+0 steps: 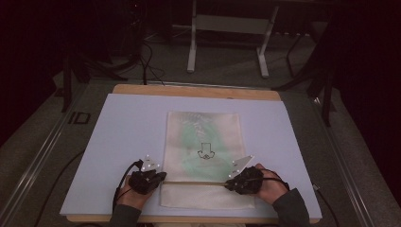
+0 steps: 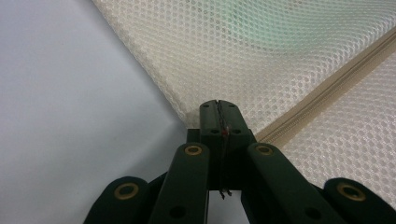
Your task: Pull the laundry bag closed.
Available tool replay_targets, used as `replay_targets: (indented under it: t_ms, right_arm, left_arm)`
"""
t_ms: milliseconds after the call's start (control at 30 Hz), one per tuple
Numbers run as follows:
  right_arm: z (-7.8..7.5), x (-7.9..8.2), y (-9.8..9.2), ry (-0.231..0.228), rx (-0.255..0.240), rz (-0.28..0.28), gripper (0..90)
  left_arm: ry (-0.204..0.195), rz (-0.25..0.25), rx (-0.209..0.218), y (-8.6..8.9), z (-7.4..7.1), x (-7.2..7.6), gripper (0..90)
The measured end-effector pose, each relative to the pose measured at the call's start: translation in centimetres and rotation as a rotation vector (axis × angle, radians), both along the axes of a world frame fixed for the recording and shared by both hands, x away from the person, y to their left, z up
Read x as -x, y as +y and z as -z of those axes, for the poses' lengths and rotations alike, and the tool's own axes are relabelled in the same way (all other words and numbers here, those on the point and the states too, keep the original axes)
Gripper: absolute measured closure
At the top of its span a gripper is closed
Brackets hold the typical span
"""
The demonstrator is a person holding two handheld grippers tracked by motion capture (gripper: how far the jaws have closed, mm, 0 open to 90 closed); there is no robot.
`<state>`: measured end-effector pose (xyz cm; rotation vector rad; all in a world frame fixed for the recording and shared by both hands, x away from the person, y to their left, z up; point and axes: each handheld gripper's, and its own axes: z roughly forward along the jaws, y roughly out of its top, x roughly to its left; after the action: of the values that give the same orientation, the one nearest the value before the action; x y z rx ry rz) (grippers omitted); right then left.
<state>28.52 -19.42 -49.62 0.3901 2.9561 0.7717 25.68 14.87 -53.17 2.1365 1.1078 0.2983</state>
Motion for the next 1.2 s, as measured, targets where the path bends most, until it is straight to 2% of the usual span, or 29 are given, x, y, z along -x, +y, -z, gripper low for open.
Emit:
replay_targets:
  t_ms: [67, 167, 300, 1200]
  right_arm:
    - [0.1, 0.0, 0.0, -0.002, 0.015, 0.001, 82.0]
    - [0.1, 0.0, -0.2, 0.004, 0.001, 0.006, 82.0]
    - [0.2, 0.0, -0.3, 0.004, 0.008, 0.006, 82.0]
    - [0.3, 0.1, -3.7, 0.011, -0.003, 0.079, 82.0]
  left_arm:
    - [0.000, 0.000, 0.000, 0.0, 0.0, 0.0, 89.3]
    - [0.000, 0.000, 0.000, 0.0, 0.0, 0.0, 89.3]
    - [0.000, 0.000, 0.000, 0.0, 0.0, 0.0, 89.3]
    - [-0.001, 0.001, -0.004, 0.0, 0.0, 0.0, 89.3]
